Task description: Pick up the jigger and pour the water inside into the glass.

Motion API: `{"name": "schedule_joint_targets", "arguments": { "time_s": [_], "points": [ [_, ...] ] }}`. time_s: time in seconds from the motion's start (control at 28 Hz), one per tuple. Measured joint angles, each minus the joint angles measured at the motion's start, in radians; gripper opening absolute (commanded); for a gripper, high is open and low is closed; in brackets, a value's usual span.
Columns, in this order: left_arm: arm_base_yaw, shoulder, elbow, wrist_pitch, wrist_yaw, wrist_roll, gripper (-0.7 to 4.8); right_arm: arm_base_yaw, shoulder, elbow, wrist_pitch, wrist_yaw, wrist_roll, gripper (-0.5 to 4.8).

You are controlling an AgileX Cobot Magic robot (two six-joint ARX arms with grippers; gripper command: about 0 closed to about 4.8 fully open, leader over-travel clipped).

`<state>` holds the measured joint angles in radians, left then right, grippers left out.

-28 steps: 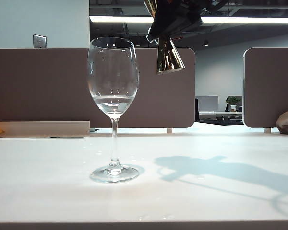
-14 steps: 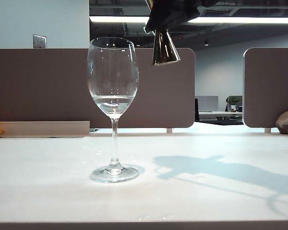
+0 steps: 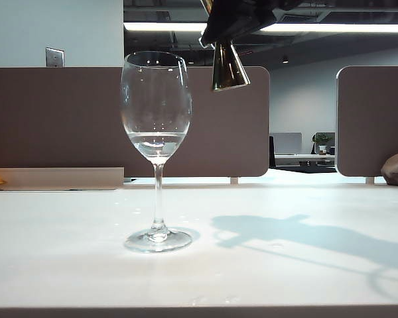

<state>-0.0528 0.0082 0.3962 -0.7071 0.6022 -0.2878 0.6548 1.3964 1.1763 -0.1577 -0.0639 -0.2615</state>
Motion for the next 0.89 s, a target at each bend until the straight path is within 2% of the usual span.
{"name": "schedule_joint_targets", "arguments": {
  "time_s": [0.54, 0.75, 0.89],
  "points": [
    [0.000, 0.000, 0.000, 0.000, 0.000, 0.000, -0.03, 0.006, 0.000, 0.000, -0.071, -0.003, -0.051, -0.01],
    [0.000, 0.000, 0.000, 0.000, 0.000, 0.000, -0.02, 0.095, 0.002, 0.000, -0.107, 0.038, -0.132, -0.01],
    [0.000, 0.000, 0.000, 0.000, 0.000, 0.000, -0.02, 0.086, 0.006, 0.000, -0.096, 0.069, -0.133, -0.01]
  ]
}}
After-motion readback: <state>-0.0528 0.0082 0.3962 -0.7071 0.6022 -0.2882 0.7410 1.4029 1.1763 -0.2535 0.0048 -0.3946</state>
